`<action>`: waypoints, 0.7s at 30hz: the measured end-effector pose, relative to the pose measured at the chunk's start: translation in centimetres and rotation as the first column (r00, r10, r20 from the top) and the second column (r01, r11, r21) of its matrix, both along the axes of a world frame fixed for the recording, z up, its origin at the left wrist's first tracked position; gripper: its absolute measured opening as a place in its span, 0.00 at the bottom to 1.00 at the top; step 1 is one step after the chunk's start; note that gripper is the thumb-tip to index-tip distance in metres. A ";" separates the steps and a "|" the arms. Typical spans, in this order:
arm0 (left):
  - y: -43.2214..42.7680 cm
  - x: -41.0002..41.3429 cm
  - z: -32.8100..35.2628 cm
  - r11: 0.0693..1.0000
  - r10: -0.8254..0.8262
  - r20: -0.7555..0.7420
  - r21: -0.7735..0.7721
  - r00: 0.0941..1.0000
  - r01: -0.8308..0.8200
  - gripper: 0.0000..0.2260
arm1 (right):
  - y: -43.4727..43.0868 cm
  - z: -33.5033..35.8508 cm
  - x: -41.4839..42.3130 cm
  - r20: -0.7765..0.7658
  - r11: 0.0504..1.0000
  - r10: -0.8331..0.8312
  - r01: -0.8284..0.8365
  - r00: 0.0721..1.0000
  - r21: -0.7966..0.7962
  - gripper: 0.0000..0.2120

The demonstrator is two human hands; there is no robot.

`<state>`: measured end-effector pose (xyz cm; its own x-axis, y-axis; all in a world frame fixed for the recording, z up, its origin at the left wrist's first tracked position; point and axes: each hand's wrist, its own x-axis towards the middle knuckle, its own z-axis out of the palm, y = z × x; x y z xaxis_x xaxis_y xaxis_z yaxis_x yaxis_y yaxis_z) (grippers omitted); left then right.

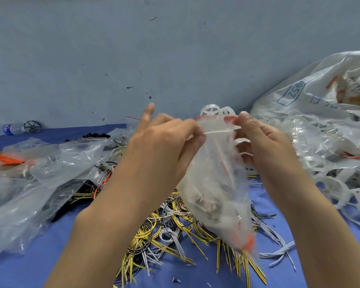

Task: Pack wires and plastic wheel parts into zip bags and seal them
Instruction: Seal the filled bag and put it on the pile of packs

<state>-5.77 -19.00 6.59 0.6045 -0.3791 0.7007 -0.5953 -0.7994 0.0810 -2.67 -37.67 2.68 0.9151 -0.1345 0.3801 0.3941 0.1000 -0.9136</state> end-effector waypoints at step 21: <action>1.4 1.8 -2.1 0.985 0.037 -0.377 0.168 0.925 0.029 0.10 | 1.7 -1.5 -0.4 0.245 0.932 0.066 0.029 0.967 -0.363 0.10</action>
<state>-3.99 -17.62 4.50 0.8133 -0.4678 0.3461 -0.5434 -0.8233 0.1639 -3.09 -35.95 1.19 0.7853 0.0706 0.6151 0.6147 -0.2079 -0.7609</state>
